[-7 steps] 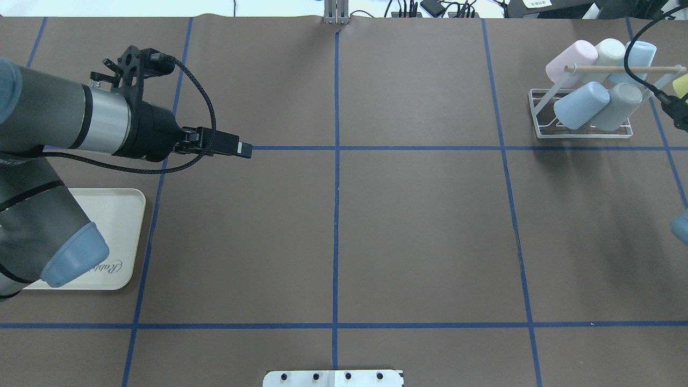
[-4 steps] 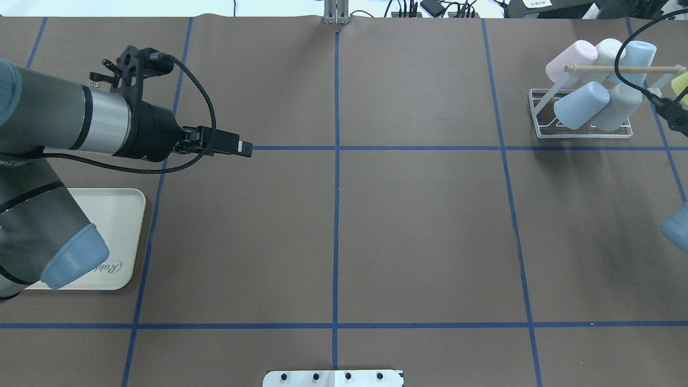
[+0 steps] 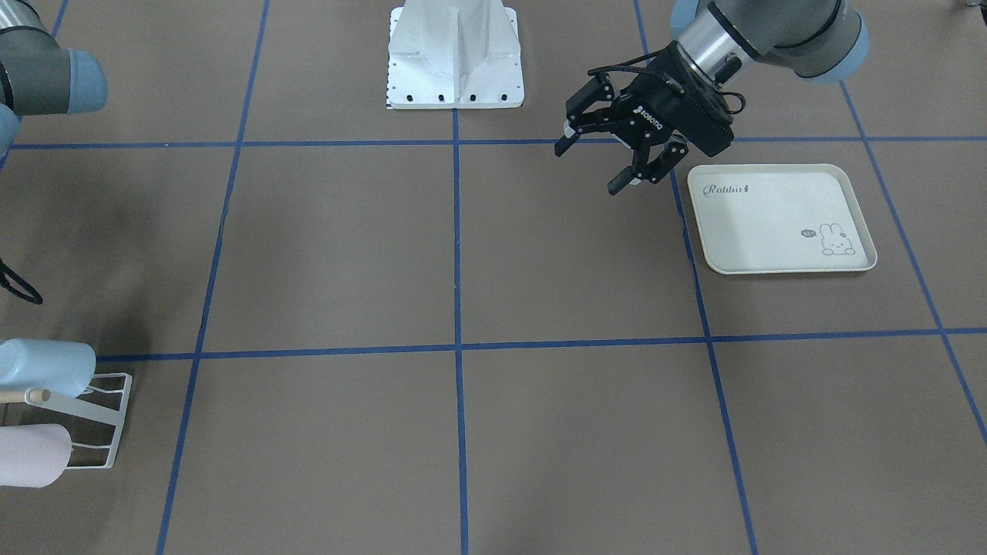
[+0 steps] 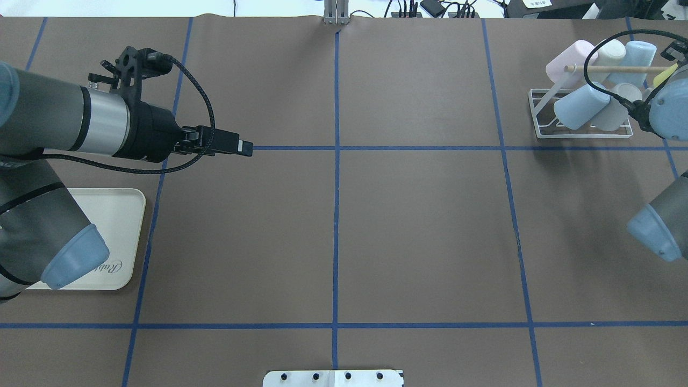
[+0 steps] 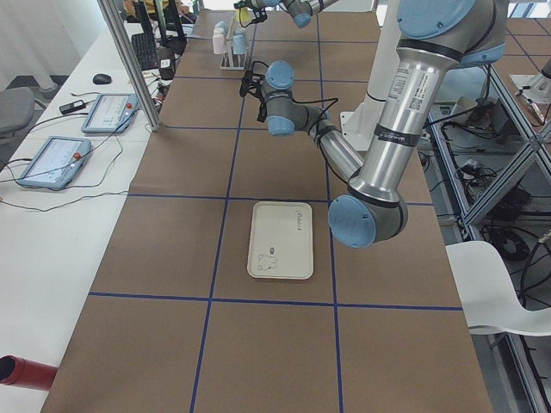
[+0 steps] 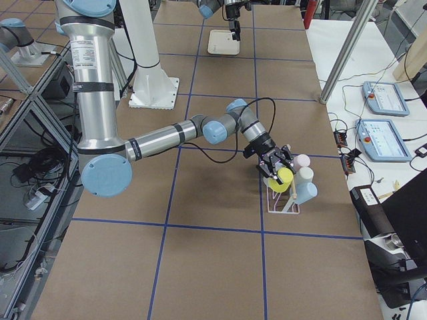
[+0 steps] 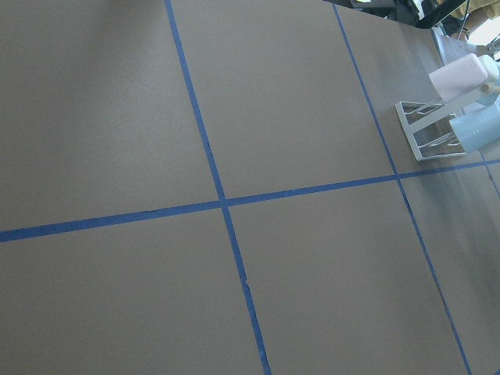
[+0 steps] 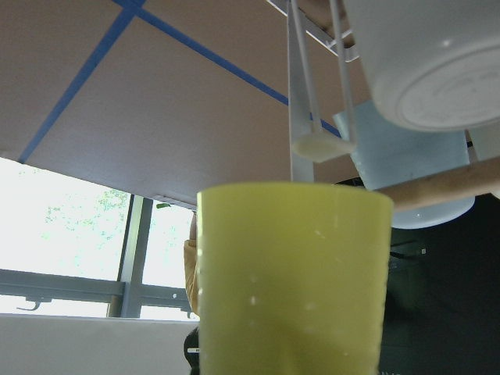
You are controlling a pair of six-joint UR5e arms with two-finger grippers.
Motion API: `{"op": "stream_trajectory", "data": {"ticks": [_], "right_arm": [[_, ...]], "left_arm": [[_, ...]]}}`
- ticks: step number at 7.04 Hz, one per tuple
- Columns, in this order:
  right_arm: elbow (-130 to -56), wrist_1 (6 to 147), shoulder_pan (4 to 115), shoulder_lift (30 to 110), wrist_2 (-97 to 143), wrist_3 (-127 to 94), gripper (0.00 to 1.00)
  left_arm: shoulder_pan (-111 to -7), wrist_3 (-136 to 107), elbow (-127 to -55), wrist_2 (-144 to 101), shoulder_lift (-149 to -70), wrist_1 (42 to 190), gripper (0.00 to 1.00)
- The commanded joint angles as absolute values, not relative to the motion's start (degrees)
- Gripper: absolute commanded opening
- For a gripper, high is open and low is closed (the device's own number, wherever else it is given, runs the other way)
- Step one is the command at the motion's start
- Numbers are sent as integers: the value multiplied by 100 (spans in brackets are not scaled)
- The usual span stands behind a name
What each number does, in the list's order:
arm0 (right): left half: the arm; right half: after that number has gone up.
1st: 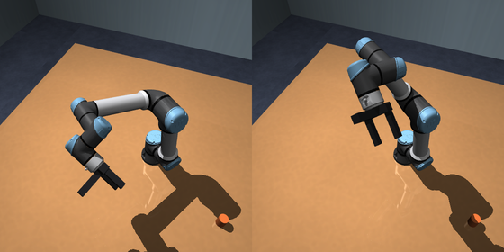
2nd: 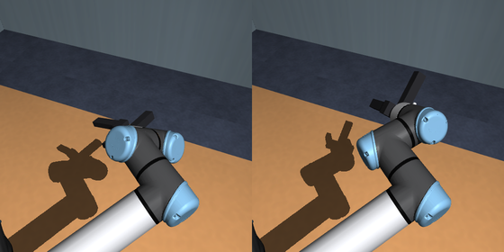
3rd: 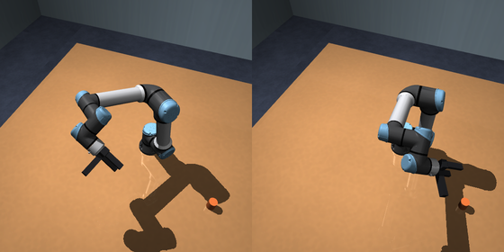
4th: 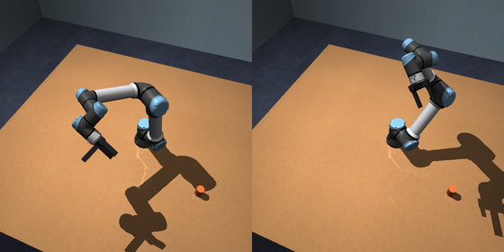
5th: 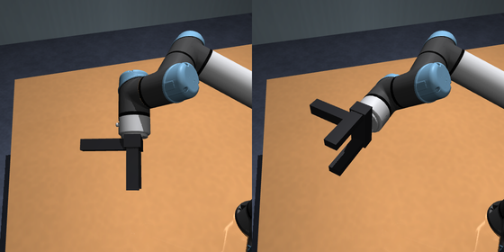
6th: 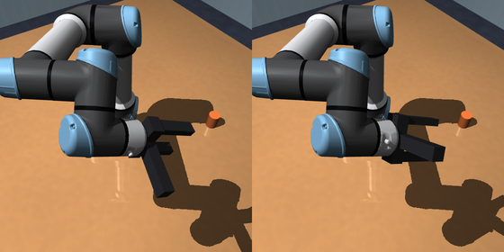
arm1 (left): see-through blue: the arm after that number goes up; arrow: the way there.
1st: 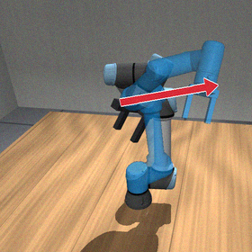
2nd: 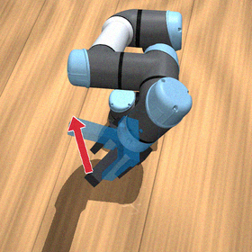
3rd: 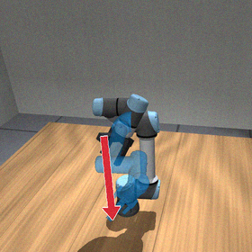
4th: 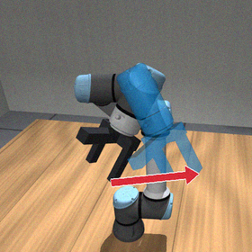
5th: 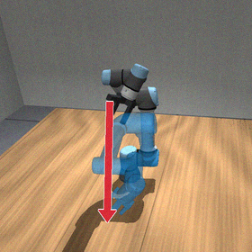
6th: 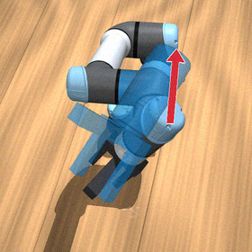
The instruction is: Transfer IKEA cup to right arm and place on rack
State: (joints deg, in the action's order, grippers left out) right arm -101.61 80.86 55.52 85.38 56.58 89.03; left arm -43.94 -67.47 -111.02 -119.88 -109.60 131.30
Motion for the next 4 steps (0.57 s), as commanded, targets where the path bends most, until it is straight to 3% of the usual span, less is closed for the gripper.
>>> {"op": "stream_trajectory", "data": {"ticks": [1,4], "right_arm": [[-10011,8086,5528,8473,5458,8912,0],[-9932,8086,5379,8473,5212,8877,0]], "left_arm": [[-4395,-6741,-11074,-11988,-10960,13140,100],[-4386,-6741,-11065,-11988,-10960,13140,100]]}}
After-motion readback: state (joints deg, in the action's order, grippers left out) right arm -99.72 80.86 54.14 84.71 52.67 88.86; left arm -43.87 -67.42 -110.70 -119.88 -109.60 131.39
